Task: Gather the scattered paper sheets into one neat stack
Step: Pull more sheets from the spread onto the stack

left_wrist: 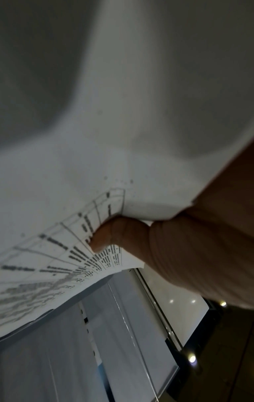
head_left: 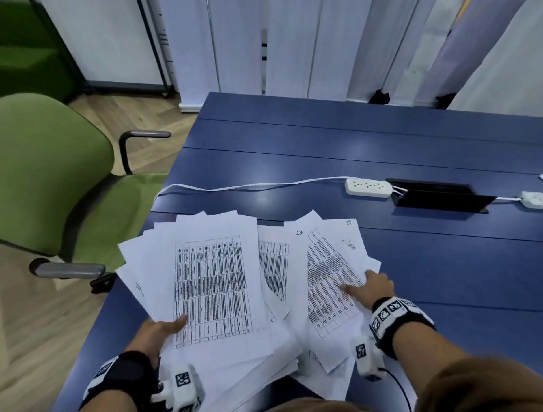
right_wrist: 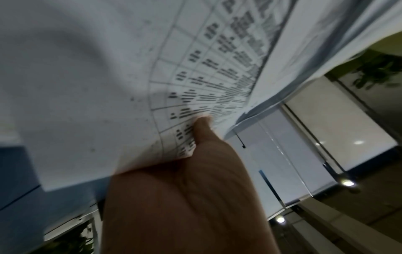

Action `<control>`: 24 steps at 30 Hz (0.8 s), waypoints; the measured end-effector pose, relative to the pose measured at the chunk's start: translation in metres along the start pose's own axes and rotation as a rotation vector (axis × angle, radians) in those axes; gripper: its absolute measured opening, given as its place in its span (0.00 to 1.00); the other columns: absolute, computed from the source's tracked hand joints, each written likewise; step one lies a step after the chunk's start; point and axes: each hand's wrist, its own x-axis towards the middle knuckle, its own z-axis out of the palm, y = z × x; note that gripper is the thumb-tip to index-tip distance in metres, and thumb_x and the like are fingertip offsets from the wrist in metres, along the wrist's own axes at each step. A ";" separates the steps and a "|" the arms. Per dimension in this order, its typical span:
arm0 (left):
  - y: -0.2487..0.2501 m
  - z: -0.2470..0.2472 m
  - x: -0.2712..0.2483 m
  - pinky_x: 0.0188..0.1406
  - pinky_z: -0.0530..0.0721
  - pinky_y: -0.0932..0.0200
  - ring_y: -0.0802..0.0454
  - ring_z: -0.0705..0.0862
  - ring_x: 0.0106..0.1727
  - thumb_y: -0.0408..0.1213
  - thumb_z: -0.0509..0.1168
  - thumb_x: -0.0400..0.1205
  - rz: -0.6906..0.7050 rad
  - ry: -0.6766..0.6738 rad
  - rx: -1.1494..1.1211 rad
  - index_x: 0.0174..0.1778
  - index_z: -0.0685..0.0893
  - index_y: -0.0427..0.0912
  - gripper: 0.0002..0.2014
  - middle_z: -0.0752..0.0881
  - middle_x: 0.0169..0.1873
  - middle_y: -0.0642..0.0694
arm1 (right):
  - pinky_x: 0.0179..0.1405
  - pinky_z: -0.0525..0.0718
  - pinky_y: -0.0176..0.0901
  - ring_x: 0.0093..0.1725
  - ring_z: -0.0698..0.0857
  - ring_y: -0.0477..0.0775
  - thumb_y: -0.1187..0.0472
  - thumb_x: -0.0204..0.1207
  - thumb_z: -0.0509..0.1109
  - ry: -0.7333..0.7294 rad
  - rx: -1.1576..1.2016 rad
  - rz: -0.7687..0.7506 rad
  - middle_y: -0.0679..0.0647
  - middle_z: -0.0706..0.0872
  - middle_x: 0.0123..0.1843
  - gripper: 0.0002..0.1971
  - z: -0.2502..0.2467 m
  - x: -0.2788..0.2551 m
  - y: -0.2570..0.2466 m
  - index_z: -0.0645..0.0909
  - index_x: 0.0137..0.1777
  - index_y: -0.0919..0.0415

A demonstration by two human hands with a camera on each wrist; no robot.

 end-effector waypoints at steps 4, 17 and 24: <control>0.007 0.019 -0.010 0.60 0.74 0.53 0.46 0.85 0.50 0.19 0.70 0.75 -0.007 -0.057 -0.047 0.59 0.81 0.31 0.16 0.86 0.53 0.37 | 0.56 0.73 0.44 0.64 0.78 0.65 0.60 0.84 0.59 -0.036 0.348 -0.003 0.69 0.76 0.70 0.21 0.015 -0.016 -0.020 0.66 0.74 0.71; -0.008 0.066 -0.018 0.66 0.78 0.33 0.36 0.87 0.57 0.32 0.81 0.67 -0.124 -0.132 -0.111 0.62 0.79 0.28 0.30 0.89 0.54 0.36 | 0.69 0.77 0.52 0.66 0.80 0.60 0.43 0.73 0.73 -0.425 0.924 0.064 0.55 0.82 0.63 0.37 0.049 -0.042 -0.036 0.70 0.74 0.67; -0.001 0.091 -0.039 0.67 0.77 0.33 0.37 0.87 0.57 0.23 0.73 0.74 -0.145 -0.303 -0.116 0.59 0.83 0.34 0.17 0.90 0.55 0.36 | 0.64 0.79 0.51 0.58 0.83 0.61 0.62 0.78 0.71 -0.150 0.892 0.060 0.62 0.86 0.61 0.20 0.044 -0.036 -0.026 0.78 0.67 0.69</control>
